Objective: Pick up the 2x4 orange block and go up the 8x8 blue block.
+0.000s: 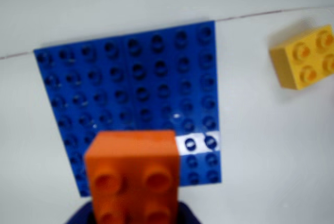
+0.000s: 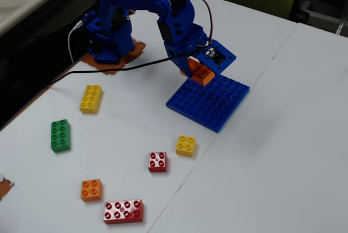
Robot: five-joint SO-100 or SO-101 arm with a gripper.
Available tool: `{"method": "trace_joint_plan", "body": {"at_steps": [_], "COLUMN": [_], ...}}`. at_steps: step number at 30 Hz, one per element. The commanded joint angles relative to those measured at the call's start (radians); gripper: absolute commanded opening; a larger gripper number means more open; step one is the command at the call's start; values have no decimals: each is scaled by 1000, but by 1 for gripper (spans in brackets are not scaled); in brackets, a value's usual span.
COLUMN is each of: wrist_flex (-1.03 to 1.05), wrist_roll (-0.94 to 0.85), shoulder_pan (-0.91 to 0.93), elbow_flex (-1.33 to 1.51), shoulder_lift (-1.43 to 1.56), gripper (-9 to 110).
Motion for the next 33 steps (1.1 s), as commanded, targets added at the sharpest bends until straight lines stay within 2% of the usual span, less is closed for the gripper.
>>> {"method": "trace_joint_plan", "body": {"at_steps": [1, 33], "wrist_flex": [6, 23], "wrist_roll": [15, -14], "shoulder_pan": [-18, -18], "elbow_flex": [-55, -109], "shoulder_lift": [12, -28], "gripper": [0, 0]}}
